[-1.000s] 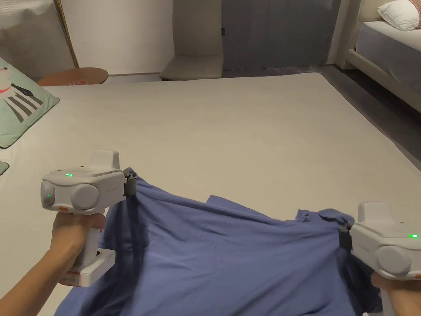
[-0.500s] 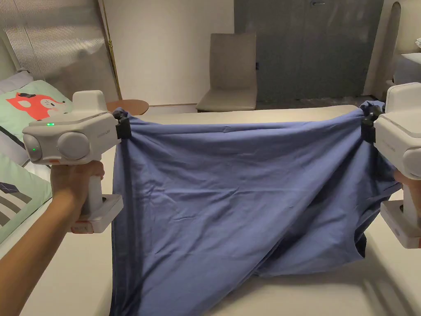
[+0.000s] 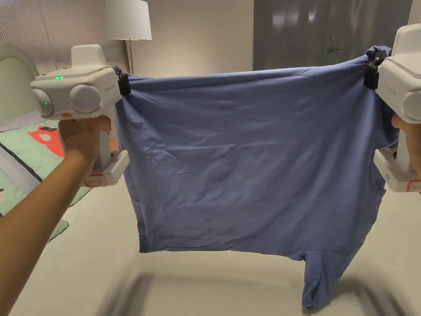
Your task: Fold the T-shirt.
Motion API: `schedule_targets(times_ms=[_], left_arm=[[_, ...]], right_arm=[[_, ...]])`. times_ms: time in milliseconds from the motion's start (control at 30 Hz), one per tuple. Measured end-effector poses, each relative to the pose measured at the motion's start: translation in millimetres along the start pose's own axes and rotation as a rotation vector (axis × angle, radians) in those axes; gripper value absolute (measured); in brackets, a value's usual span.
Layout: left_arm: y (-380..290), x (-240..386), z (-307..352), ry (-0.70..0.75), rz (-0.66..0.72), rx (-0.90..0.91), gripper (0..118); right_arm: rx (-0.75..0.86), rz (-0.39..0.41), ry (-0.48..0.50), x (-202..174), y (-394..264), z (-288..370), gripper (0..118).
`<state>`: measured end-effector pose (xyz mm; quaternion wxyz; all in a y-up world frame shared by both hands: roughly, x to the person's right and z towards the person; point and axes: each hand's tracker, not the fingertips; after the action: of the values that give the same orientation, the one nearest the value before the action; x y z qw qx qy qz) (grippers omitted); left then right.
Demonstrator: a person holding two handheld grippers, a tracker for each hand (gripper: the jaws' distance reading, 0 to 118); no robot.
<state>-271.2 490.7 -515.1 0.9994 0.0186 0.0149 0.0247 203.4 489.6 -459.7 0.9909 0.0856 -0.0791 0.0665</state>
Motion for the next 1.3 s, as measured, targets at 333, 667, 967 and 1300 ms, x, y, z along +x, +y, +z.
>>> schedule_targets(times_ms=[333,667,967,1300], left_arm=[[-9,8,-59,0.033,-0.026,0.035,1],[-129,4,-75,0.008,-0.061,-0.105,1],[-242,-13,-33,0.006,-0.059,-0.28,1],[-327,-37,87,0.009,-0.04,-0.477,1]], right_arm=[[0.01,-0.061,0.045,-2,-10,-46,7],[-0.187,-0.136,0.096,-8,-145,-44,7],[-0.36,-0.17,0.155,-13,-237,8,7],[-0.53,-0.268,0.197,-7,-307,133,7]])
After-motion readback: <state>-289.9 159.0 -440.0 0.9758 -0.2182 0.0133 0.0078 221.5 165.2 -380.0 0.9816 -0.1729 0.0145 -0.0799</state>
